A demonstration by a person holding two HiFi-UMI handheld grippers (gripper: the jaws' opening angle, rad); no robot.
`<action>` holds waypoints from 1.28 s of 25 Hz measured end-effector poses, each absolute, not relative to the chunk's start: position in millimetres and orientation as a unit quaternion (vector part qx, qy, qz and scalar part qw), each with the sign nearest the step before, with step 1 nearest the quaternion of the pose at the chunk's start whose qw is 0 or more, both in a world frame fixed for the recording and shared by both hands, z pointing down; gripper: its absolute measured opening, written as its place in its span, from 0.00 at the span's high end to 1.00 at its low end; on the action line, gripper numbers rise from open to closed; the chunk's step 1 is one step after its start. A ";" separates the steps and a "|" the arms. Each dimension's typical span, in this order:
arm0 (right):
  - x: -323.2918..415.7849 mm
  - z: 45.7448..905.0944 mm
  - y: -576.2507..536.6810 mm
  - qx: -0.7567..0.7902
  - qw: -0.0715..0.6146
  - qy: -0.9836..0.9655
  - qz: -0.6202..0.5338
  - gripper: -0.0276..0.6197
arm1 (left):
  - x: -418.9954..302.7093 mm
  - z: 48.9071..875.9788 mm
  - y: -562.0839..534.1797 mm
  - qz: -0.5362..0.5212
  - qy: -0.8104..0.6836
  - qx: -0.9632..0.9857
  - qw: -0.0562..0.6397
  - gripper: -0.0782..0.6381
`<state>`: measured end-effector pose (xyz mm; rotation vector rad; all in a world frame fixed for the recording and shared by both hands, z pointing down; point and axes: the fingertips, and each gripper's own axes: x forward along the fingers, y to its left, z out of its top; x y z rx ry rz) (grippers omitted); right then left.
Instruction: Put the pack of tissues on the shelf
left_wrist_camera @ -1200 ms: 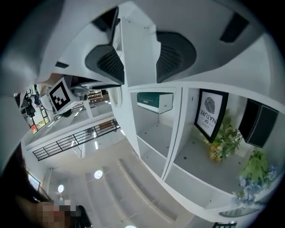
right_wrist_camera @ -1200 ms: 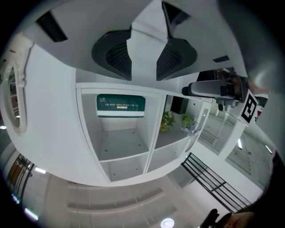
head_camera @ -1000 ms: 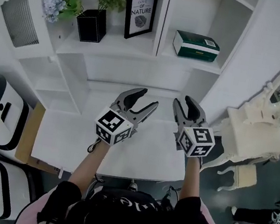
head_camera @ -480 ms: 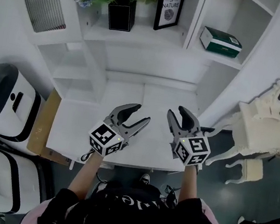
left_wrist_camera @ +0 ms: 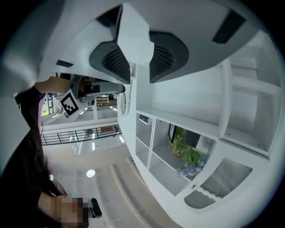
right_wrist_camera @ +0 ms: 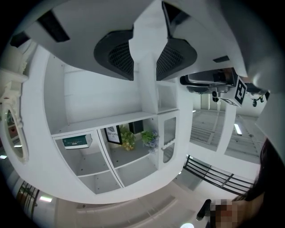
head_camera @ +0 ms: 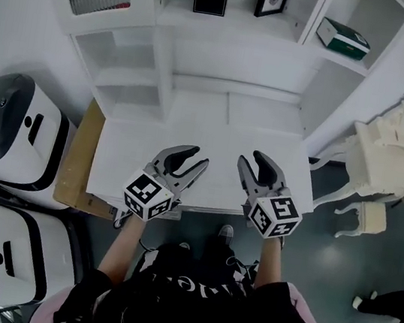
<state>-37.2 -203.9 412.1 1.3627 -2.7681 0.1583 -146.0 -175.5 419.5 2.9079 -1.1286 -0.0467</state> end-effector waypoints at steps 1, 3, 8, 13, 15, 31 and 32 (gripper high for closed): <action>-42.6 415.2 -196.5 0.443 0.029 -0.894 0.053 0.68 | -151.4 424.5 -169.9 -0.013 -0.360 0.933 0.016 0.69; -51.1 420.6 -183.4 0.447 0.035 -0.892 0.057 0.68 | -159.8 433.7 -159.6 -0.010 -0.356 0.934 0.027 0.72; -58.5 425.3 -161.2 0.454 0.045 -0.888 0.060 0.68 | -168.4 446.2 -142.6 -0.016 -0.352 0.935 0.045 0.78; -56.3 425.0 -149.0 0.449 0.050 -0.890 0.060 0.68 | -167.6 449.7 -134.4 -0.020 -0.359 0.932 0.050 0.79; -55.6 427.8 -144.3 0.444 0.053 -0.892 0.063 0.68 | -167.0 450.5 -129.9 -0.021 -0.364 0.930 0.051 0.79; 8.6 458.6 -73.3 0.378 0.061 -0.919 0.096 0.80 | -101.9 467.6 -51.5 -0.003 -0.411 0.908 0.086 0.80; 13.5 461.8 -65.7 0.373 0.060 -0.921 0.099 0.81 | -96.5 469.0 -43.7 -0.003 -0.416 0.905 0.087 0.80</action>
